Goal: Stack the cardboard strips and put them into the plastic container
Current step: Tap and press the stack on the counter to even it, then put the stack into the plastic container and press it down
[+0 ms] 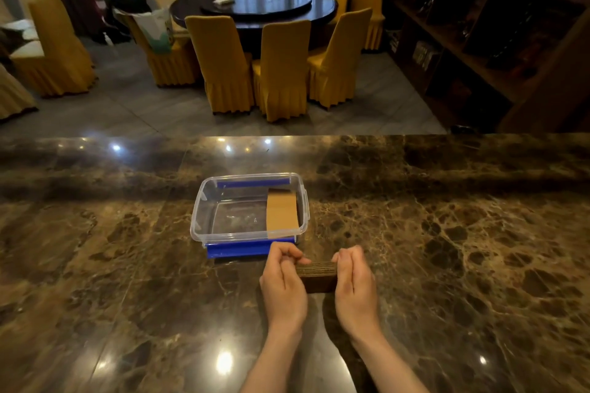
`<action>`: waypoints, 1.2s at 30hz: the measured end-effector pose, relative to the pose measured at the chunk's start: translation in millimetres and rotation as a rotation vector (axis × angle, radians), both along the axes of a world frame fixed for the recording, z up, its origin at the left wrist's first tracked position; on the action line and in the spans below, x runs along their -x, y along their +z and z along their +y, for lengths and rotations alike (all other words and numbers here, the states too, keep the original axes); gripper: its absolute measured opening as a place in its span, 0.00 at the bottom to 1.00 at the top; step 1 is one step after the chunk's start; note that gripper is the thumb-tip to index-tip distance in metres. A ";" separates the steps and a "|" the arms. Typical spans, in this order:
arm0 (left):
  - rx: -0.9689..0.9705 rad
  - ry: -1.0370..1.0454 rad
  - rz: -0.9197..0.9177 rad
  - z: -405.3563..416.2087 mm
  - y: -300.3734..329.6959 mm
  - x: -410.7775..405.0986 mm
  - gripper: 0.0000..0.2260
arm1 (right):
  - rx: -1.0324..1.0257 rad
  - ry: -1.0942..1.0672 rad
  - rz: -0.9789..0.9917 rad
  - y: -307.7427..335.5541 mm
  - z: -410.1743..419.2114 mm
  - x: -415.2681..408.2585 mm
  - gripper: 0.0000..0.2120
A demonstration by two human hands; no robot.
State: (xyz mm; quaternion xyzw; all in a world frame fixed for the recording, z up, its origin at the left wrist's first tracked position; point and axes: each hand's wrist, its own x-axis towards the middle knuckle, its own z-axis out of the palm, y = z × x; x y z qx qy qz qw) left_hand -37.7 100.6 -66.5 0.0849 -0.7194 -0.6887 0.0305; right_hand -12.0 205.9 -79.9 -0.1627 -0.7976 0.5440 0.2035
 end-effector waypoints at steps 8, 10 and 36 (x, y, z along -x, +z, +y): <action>0.103 -0.170 -0.003 -17.1 0.7 4.6 0.14 | -0.029 -0.019 -0.003 -6.5 1.4 2.4 0.15; 0.293 -0.267 0.080 -27.3 6.3 4.7 0.10 | -0.028 -0.025 -0.018 -7.2 0.7 1.6 0.15; 0.450 -0.528 0.131 -46.8 69.0 35.9 0.16 | 0.424 0.140 -0.032 71.1 8.5 7.0 0.17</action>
